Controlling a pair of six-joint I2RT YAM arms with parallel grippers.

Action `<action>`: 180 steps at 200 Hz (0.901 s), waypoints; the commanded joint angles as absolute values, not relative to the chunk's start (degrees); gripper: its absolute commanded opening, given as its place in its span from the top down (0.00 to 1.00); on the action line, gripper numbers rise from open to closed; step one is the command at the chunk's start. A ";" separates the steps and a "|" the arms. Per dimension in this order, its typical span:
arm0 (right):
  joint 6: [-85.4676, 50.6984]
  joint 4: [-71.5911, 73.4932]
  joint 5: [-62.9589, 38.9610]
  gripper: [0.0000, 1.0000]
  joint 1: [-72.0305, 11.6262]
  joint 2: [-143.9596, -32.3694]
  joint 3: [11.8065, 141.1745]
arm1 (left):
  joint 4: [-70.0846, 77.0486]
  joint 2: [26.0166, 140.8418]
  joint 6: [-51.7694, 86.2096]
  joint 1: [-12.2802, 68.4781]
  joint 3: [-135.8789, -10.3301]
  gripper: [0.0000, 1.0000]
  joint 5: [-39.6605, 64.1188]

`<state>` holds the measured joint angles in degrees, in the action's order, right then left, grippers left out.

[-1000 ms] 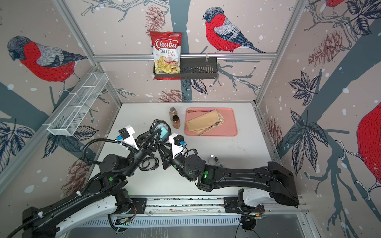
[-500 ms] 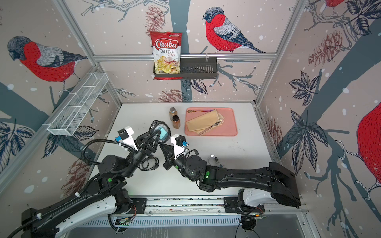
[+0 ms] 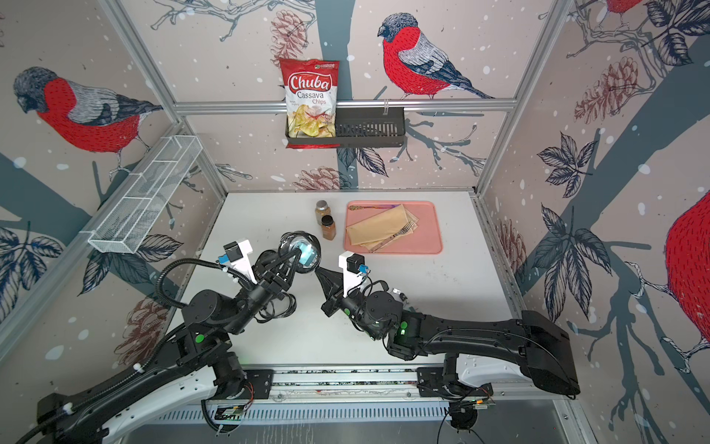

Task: Pack away charging kits
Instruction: Zip the zipper on the storage bag.

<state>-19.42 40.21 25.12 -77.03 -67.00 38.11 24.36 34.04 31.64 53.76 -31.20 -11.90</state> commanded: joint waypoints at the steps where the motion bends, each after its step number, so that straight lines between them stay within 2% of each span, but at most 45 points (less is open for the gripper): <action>1: -19.14 38.01 31.03 1.00 -76.22 -66.00 38.17 | 26.78 32.85 33.46 53.61 -30.79 1.00 -14.26; 64: -8.16 31.97 38.81 1.00 -83.70 -68.59 46.80 | 33.07 30.53 33.03 53.57 -27.56 1.00 -7.18; 180: -0.26 27.44 35.25 1.00 -85.05 -69.16 55.72 | 38.49 27.25 30.81 53.61 -26.76 1.00 -1.85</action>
